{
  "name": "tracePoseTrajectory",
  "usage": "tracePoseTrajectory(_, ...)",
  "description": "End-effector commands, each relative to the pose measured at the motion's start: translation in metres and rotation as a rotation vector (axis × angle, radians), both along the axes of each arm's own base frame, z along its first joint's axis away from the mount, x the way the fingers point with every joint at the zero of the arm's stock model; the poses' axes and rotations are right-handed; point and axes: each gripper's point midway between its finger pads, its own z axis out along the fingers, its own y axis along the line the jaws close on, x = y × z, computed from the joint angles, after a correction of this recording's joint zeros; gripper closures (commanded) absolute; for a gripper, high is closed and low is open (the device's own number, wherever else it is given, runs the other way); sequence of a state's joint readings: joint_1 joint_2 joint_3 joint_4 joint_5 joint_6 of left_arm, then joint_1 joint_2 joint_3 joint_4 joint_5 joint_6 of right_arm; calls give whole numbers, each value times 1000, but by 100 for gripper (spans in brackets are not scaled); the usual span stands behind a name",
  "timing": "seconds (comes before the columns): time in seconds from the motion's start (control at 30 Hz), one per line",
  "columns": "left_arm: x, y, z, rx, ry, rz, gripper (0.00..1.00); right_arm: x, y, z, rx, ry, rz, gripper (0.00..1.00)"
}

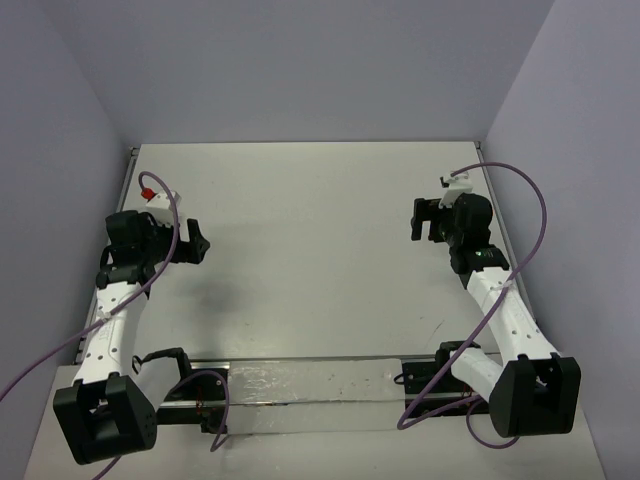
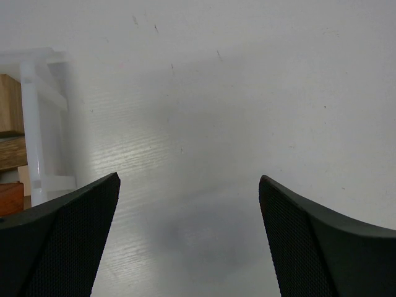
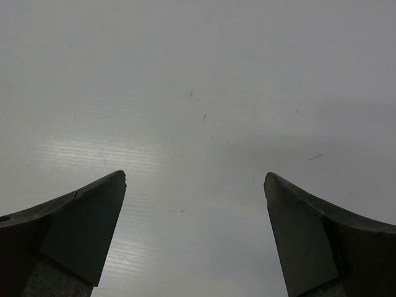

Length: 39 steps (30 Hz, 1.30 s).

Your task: Build the wood block tower

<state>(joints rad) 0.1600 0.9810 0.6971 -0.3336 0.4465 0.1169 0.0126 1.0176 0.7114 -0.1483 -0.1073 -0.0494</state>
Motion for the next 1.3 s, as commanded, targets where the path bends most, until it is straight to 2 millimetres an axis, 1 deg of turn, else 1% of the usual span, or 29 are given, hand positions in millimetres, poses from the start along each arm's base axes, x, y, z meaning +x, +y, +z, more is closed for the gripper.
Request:
tracePoseTrajectory(0.0,8,1,22,6,-68,-7,1,9,-10,24,5,-55,-24,0)
tracePoseTrajectory(0.17,11,6,26,2,-66,9,1,9,-9,23,6,-44,-19,0)
tracePoseTrajectory(0.2,10,6,23,1,-42,1,1,9,-8,22,9,-39,-19,0)
tracePoseTrajectory(0.3,15,17,30,27,-21,-7,1,8,-8,22,11,-32,-14,0)
tracePoseTrajectory(0.37,21,33,41,55,-21,3,1,8,-8,21,12,-30,-13,0)
tracePoseTrajectory(0.47,31,55,41,38,27,24,1,8,-8,21,12,-25,-11,0)
tracePoseTrajectory(0.5,32,73,52,35,26,54,1,8,-7,18,11,-18,-7,0)
tracePoseTrajectory(0.53,37,79,47,7,55,48,1,9,-7,19,10,-17,-5,0)
tracePoseTrajectory(0.6,41,109,46,-23,100,88,2,10,-6,17,11,-8,-2,0)
tracePoseTrajectory(0.63,44,117,45,-25,119,89,4,10,-7,16,11,-2,-4,0)
tracePoseTrajectory(0.73,58,150,53,13,140,138,6,10,-7,15,10,9,-4,0)
tracePoseTrajectory(0.83,67,173,41,54,183,172,9,9,-6,16,13,7,-1,0)
tracePoseTrajectory(0.87,69,179,44,79,178,182,11,9,-6,15,14,8,-1,0)
tracePoseTrajectory(0.9,74,190,42,108,190,199,13,9,-5,15,17,10,2,0)
tracePoseTrajectory(0.93,74,192,34,100,211,202,13,9,-5,16,18,10,2,0)
tracePoseTrajectory(0.97,77,201,30,118,227,208,16,9,-5,16,18,10,3,0)
tracePoseTrajectory(1.07,84,213,23,144,248,216,20,9,-5,16,20,14,4,0)
tracePoseTrajectory(1.17,91,223,19,170,259,223,23,9,-4,14,23,22,8,0)
tracePoseTrajectory(1.23,95,232,8,190,290,227,25,10,-3,14,28,29,10,0)
tracePoseTrajectory(1.27,97,236,-3,195,320,229,25,10,-2,15,29,29,14,0)
